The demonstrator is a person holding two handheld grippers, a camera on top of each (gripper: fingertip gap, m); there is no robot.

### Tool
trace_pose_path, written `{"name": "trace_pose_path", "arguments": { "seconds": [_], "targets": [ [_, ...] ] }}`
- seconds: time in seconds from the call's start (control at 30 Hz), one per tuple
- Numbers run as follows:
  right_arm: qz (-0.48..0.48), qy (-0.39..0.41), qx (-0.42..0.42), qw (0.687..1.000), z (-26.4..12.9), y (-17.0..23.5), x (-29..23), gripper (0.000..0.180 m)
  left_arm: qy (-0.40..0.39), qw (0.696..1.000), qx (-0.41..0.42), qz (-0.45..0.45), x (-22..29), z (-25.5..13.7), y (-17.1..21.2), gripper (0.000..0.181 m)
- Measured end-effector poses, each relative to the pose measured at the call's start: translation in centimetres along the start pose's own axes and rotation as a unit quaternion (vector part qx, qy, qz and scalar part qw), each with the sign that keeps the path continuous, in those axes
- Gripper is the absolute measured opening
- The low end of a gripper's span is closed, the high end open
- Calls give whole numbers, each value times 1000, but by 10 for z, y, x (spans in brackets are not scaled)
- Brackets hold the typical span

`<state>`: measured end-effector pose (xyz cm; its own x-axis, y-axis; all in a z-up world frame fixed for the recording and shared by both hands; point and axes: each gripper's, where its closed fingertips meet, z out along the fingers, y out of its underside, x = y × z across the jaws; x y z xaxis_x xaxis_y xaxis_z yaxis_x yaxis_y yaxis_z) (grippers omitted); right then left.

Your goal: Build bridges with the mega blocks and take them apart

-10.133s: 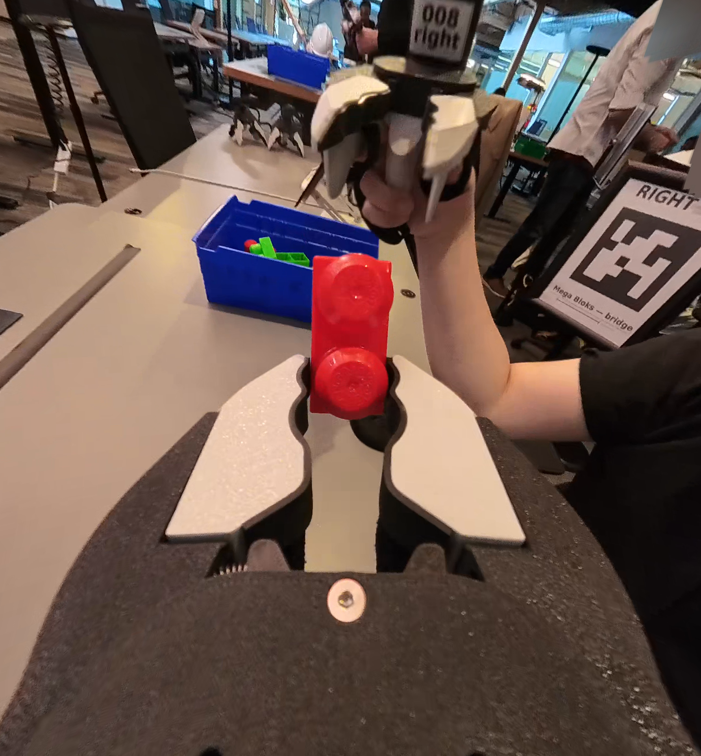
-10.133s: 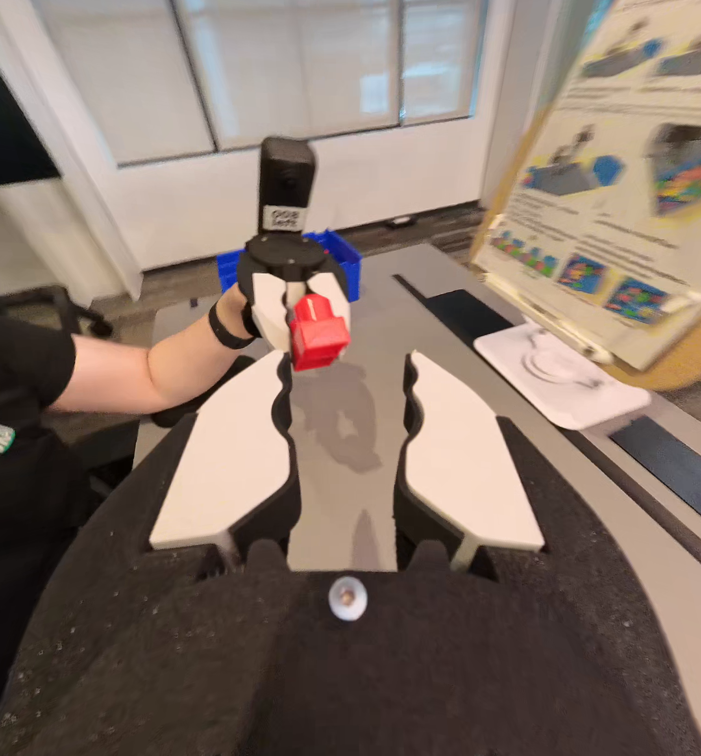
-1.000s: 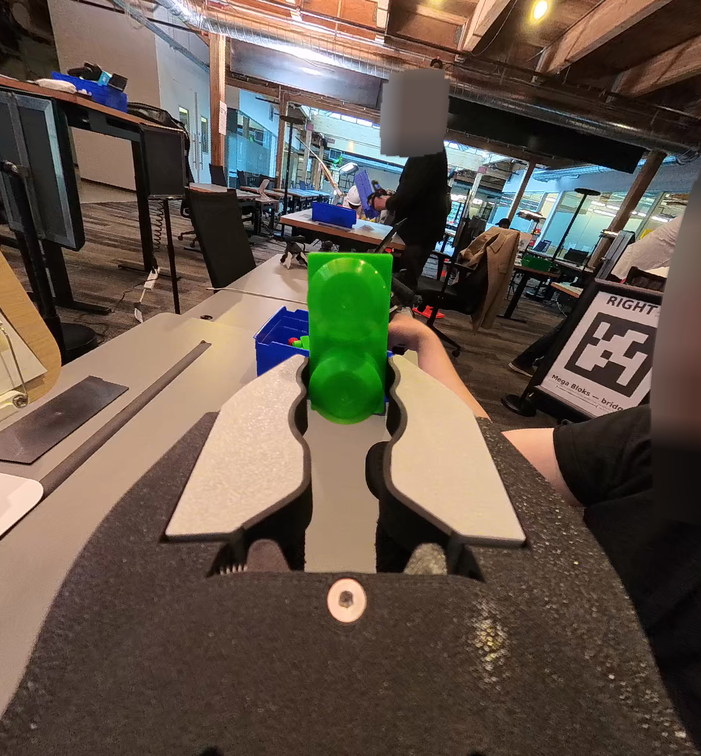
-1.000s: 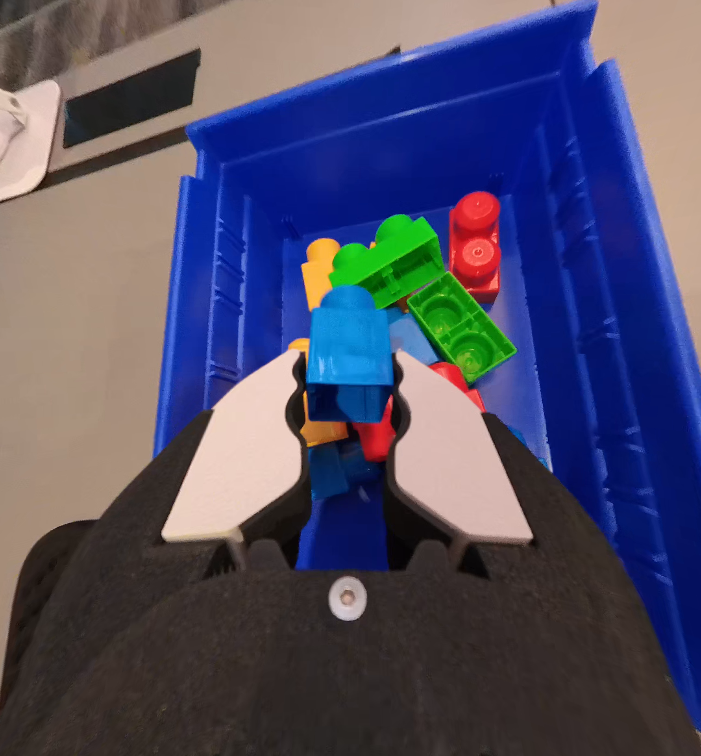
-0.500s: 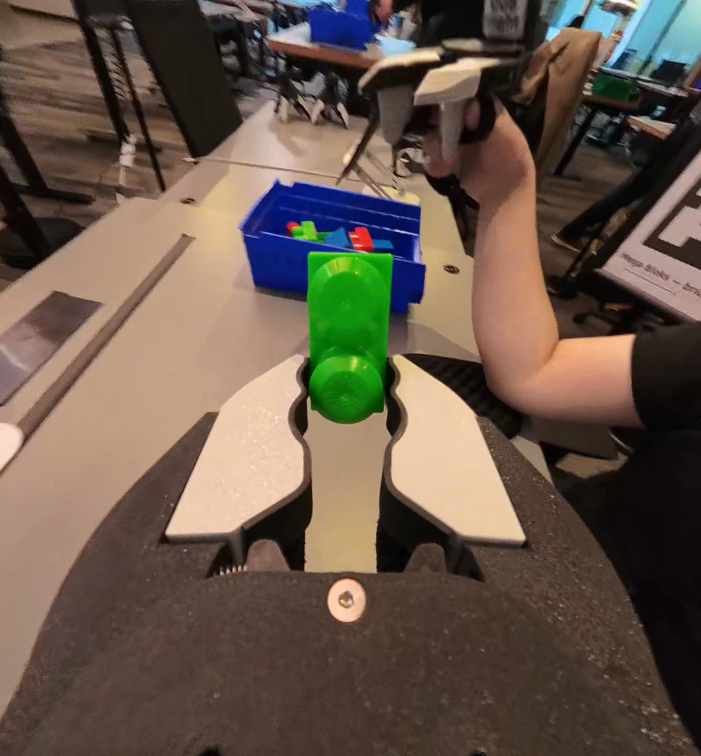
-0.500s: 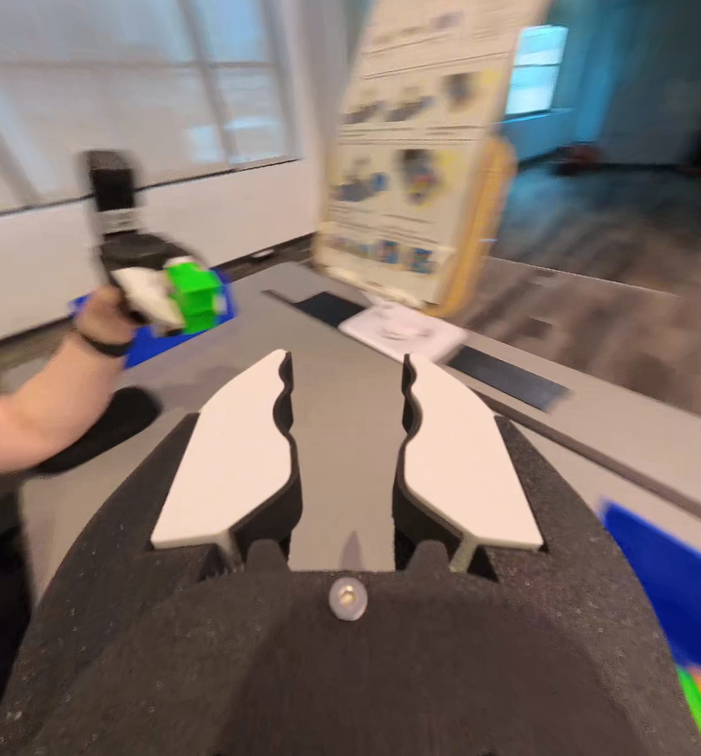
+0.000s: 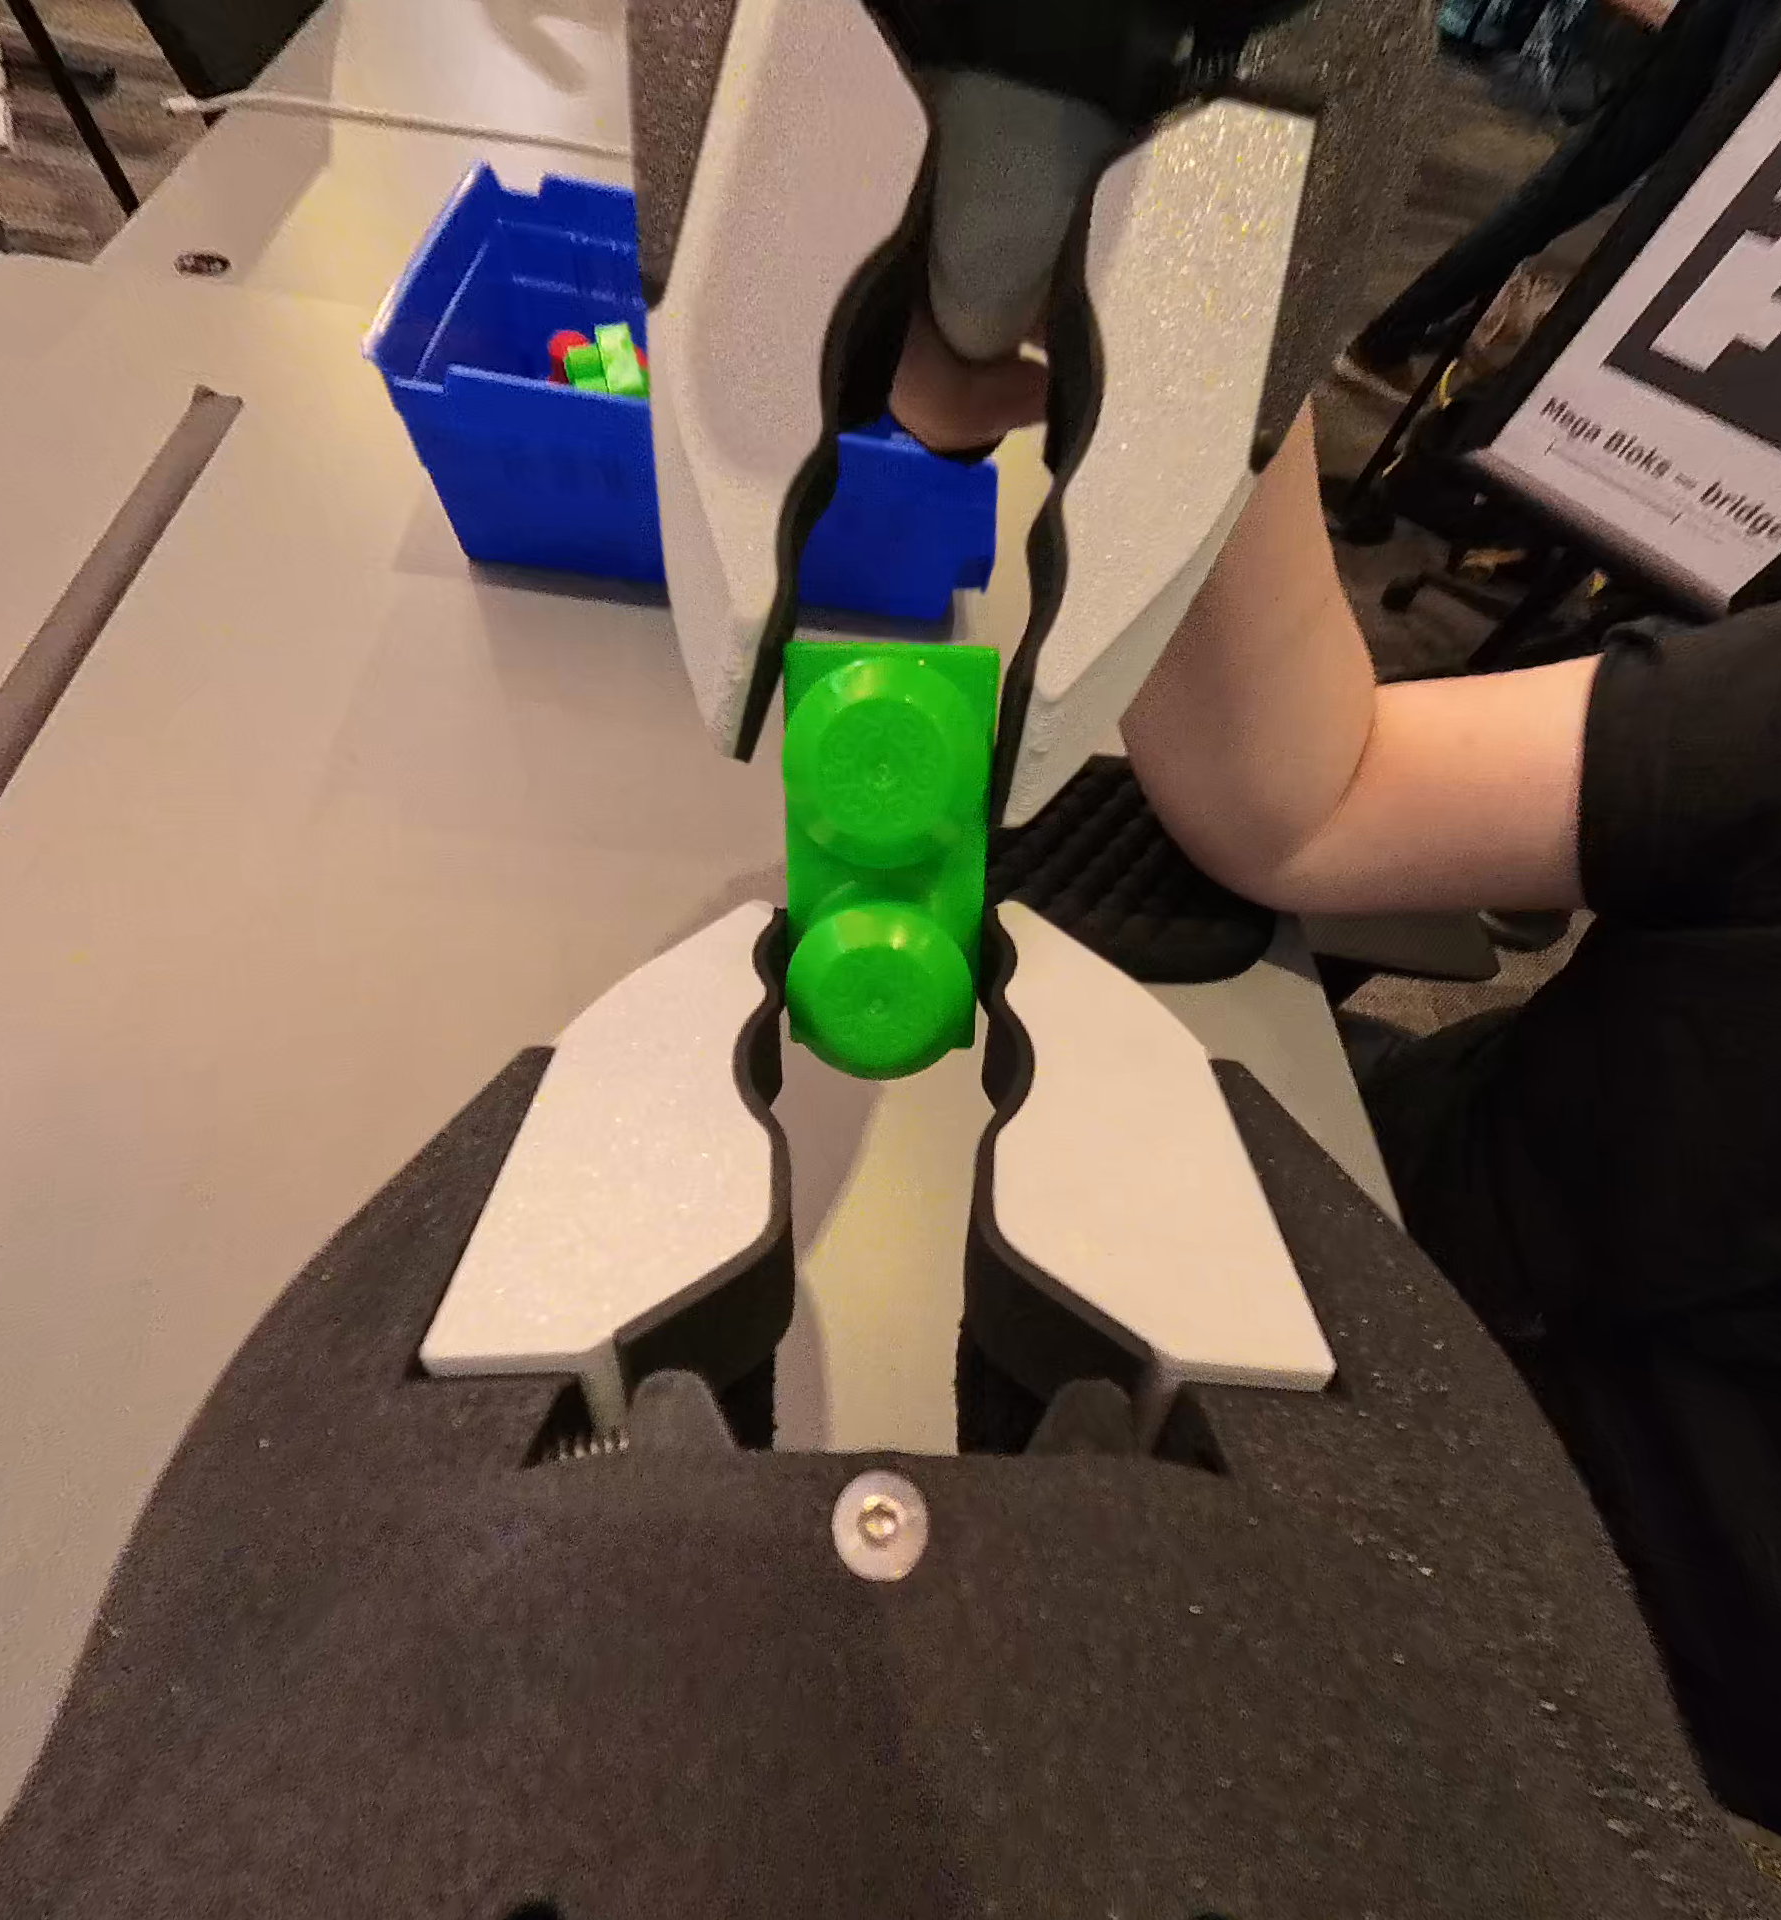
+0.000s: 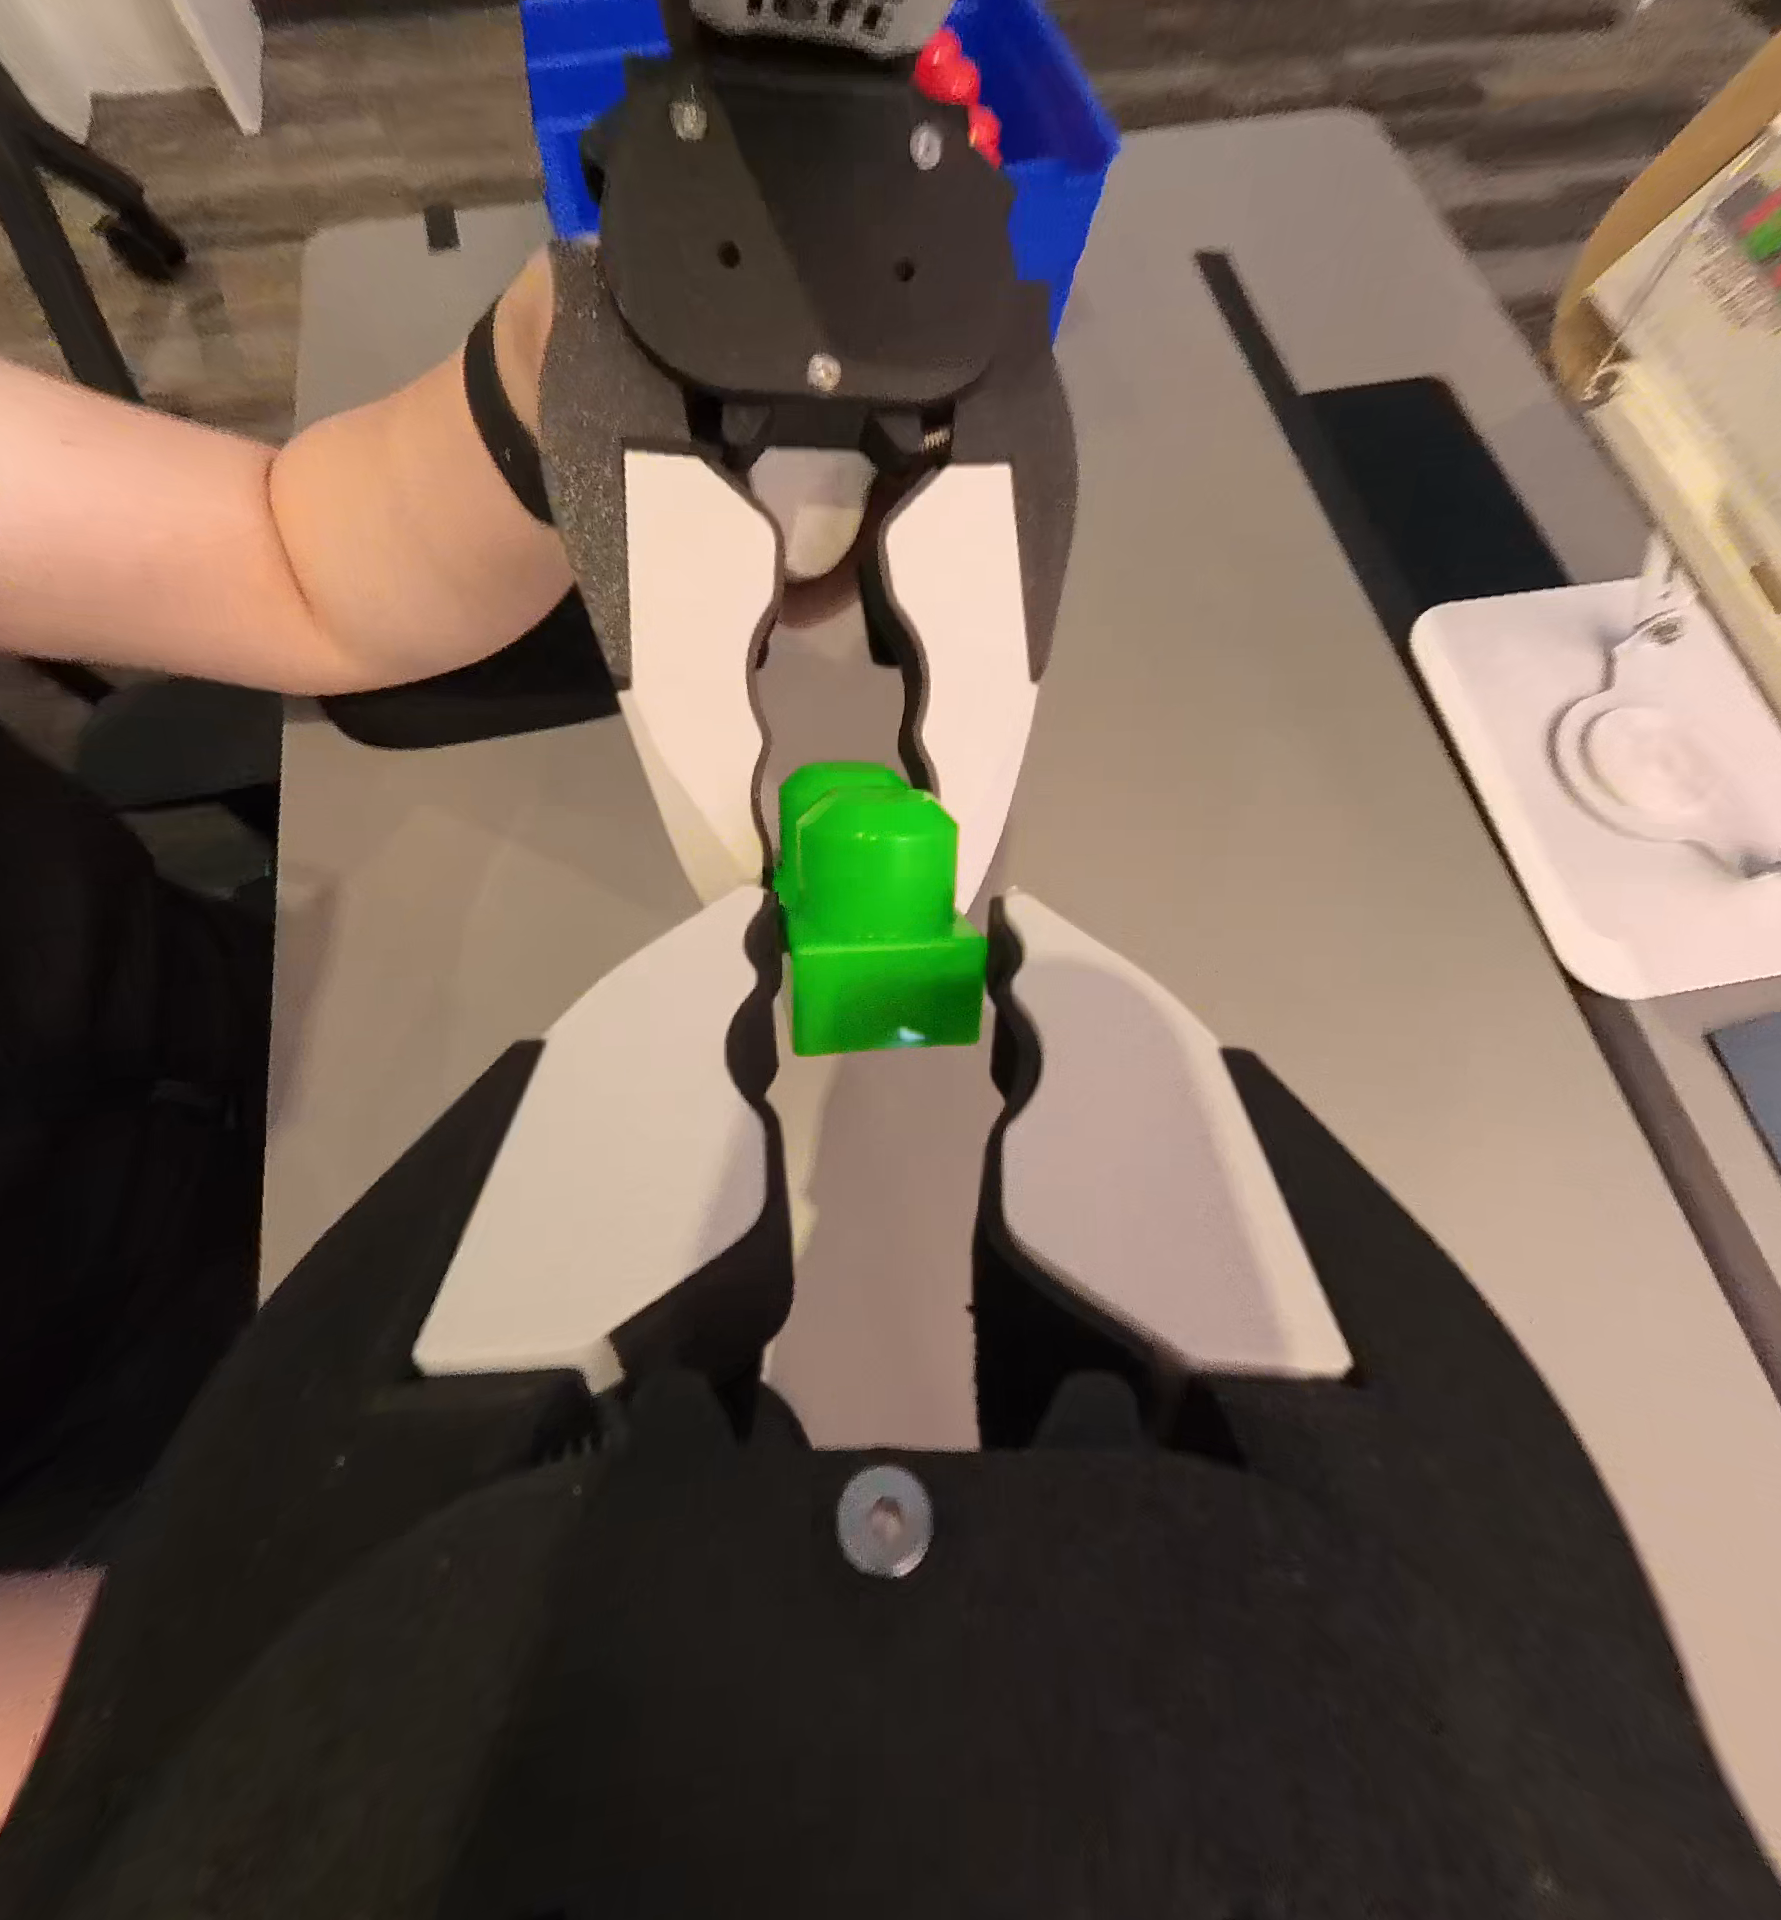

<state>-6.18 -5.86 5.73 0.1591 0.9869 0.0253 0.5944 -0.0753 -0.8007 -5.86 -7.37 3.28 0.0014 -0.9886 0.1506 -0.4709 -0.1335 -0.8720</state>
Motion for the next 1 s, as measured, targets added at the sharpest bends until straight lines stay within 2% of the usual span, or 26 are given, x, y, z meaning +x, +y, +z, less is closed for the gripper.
{"name": "trace_pose_path", "arguments": {
  "seconds": [0.13, 0.23, 0.27, 0.33, 0.4, 0.43, 0.5, 0.53, 0.57, 0.67, 0.77, 0.87, 1.0],
  "targets": [
    [-31, 1, -28, 999, -4, 12, -2, 37, 1, 1000, -14, 11, 3, 2, 4, 37],
    [-25, 35, -25, 999, -30, 24, 5, 37, -3, 1000, -5, 10, 3, -2, 1, 39],
    [-16, 63, -21, 998, -47, 32, 12, 37, -4, 1000, -1, 8, 2, -4, 0, 39],
    [33, 167, 3, 985, -96, 57, 42, 37, -3, 1000, 6, 2, 1, -10, -2, 38],
    [119, 257, 77, 956, -155, 87, 71, 37, -7, 1000, 12, -3, -1, -15, -4, 37],
    [170, 310, 119, 928, -187, 108, 88, 37, -9, 1000, 16, -5, -2, -18, -5, 37],
    [278, 421, 172, 846, -248, 169, 115, 37, -8, 1000, 23, -8, -2, -21, -6, 36],
    [315, 448, 192, 814, -266, 197, 120, 37, -9, 1000, 25, -10, -3, -23, -7, 35],
    [336, 452, 218, 797, -275, 217, 121, 37, -10, 1000, 26, -11, -4, -23, -7, 35],
    [409, 471, 263, 736, -292, 271, 128, 36, -13, 999, 27, -16, -6, -23, -7, 35],
    [481, 494, 194, 698, -286, 322, 131, 36, -11, 999, 23, -21, -7, -21, -5, 34],
    [513, 487, 131, 694, -269, 345, 133, 37, -9, 1000, 19, -24, -7, -18, -3, 34],
    [513, 491, 143, 689, -271, 336, 137, 45, -14, 1000, 10, -22, -8, -18, -1, 34]
  ]
}}
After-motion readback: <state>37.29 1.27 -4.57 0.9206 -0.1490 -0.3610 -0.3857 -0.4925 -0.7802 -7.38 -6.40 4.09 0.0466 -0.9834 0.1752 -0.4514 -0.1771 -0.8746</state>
